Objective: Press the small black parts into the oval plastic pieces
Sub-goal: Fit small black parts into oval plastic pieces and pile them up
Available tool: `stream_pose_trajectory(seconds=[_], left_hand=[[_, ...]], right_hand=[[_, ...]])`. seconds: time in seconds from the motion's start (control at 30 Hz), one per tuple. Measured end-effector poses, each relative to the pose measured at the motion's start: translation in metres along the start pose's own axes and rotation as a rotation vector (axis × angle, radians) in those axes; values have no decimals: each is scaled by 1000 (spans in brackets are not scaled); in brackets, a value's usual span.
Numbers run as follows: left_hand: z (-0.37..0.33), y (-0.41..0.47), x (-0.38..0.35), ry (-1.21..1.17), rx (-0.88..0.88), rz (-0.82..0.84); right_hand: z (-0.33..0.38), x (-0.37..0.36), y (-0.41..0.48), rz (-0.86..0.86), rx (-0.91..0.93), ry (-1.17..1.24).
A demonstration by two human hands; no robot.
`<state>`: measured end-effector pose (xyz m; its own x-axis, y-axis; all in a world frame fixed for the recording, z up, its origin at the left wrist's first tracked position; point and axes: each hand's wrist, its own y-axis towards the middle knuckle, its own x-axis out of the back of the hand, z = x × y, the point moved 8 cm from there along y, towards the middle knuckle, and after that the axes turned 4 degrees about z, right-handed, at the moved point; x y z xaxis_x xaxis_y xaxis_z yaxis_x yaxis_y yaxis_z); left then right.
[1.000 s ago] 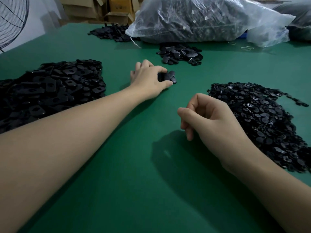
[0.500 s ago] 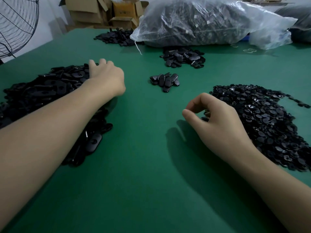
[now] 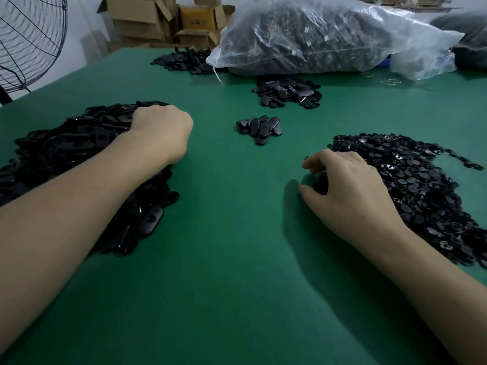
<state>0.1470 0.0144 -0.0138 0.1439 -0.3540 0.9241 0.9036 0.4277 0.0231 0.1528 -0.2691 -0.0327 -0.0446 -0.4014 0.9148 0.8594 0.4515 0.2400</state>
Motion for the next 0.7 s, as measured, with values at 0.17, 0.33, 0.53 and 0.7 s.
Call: stream_pose_trajectory(seconds=[0.17,0.33,0.53,0.7], left_hand=[[-1,-1,0,17,-21,-23],[7,-5,2,62,4,-8],[0,-8,-1,-21,-25,-51],[-6,-10,-3,-204,-113,-40]], right_hand=[[-7,6,3,-25,-18,33],[-17,11,10,-44,-44,-49],[-8,-6,13,57,-1,-170],[2,-23,16,151,46,-213]])
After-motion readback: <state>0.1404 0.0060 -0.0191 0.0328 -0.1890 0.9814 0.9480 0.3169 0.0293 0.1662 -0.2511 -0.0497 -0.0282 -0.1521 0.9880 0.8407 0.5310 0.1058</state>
